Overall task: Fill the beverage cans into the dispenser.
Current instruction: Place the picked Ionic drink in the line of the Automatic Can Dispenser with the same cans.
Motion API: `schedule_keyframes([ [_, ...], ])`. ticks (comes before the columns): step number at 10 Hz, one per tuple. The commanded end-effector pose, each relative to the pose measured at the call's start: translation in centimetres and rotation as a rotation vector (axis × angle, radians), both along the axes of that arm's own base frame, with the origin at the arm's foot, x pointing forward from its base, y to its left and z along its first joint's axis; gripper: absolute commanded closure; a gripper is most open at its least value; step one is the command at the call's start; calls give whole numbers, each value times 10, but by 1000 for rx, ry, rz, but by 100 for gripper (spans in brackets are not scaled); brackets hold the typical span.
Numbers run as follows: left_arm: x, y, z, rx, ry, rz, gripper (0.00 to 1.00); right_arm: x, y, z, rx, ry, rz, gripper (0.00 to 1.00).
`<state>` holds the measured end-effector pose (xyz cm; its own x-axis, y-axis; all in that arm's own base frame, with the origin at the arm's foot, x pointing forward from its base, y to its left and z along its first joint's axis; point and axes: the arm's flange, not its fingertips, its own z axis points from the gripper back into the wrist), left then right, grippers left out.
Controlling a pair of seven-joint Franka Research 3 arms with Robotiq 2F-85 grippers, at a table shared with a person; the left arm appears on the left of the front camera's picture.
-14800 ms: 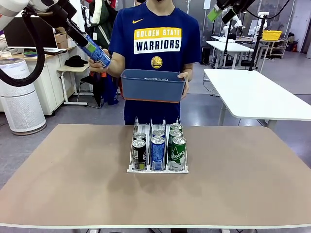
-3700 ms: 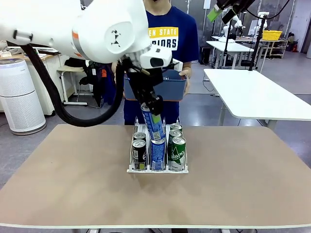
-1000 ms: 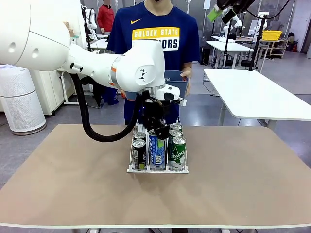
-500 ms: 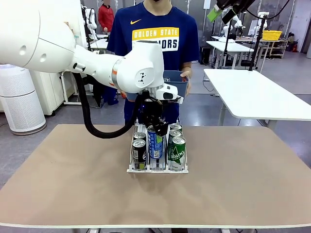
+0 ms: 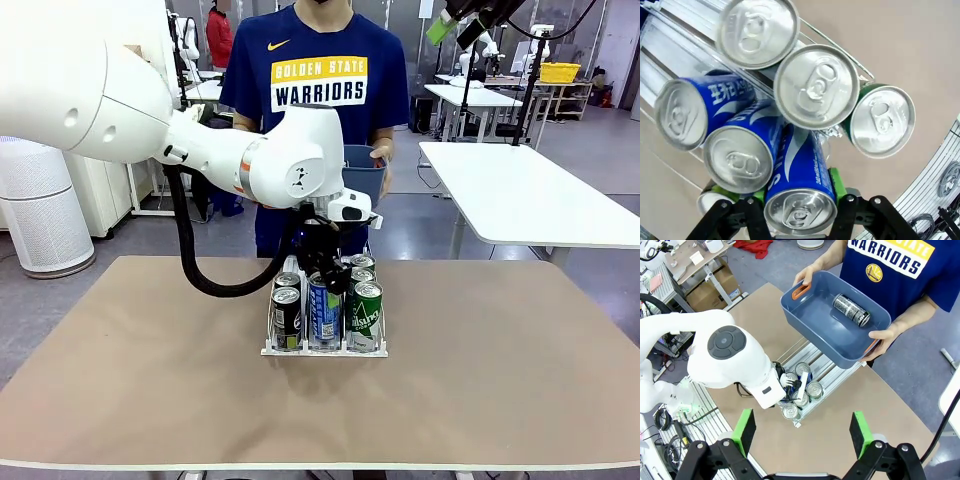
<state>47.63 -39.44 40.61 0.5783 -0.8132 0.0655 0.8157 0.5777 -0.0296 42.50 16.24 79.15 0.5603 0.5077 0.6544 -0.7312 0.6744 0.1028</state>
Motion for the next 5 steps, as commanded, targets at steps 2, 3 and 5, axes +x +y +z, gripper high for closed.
schedule_keyframes([
  [2, -12, -4, -7, -32, 16, -44, 43, 0, 0, 0, -1, 5, -4, 0],
  [3, -4, -5, -5, 1, 9, -12, 43, 0, 0, 0, -1, 5, -4, 0],
  [5, -4, -5, -5, 1, 9, -12, 43, 0, 0, 0, -1, 5, -4, 0],
])
